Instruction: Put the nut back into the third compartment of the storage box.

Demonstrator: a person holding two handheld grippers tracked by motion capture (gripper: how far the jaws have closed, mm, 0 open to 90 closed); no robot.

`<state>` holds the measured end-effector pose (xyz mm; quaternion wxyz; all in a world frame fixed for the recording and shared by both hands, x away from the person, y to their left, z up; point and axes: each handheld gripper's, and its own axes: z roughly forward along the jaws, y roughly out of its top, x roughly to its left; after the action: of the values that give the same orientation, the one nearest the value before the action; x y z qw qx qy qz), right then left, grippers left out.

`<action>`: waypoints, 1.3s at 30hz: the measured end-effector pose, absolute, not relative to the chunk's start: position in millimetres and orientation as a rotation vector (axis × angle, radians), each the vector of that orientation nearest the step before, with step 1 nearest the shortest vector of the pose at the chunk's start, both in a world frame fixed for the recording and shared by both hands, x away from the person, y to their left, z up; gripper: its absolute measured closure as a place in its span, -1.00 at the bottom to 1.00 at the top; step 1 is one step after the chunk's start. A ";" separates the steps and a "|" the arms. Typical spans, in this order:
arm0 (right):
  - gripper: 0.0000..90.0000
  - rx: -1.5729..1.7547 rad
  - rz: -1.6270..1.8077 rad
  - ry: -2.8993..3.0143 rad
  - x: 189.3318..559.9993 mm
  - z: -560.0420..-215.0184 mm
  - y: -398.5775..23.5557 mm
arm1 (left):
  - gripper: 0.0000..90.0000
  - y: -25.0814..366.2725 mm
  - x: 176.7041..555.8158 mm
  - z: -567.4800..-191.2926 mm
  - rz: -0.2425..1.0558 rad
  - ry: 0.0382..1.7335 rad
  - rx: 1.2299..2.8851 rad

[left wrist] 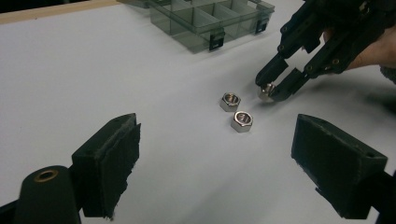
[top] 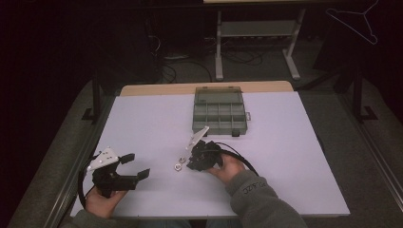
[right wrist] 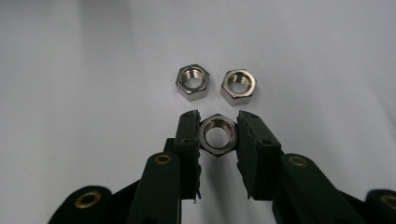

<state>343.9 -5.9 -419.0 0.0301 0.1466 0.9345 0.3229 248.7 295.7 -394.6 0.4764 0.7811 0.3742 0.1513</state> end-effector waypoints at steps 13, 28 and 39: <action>0.55 0.558 1.074 2.817 368.0 -392.4 -41.5 | -0.68 296.0 249.3 -395.1 0.370 0.914 1.906; 0.55 0.662 1.098 2.769 393.0 -364.8 -65.5 | -0.68 296.0 249.3 -395.2 0.371 0.914 1.905; 0.55 0.736 1.110 2.712 423.6 -346.0 -86.0 | -0.68 295.8 249.6 -395.6 0.369 0.916 1.905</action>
<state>423.6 -86.0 -346.0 0.0602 0.2432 0.8960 0.3666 249.6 295.8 -395.6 0.4778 0.7799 0.3750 0.1510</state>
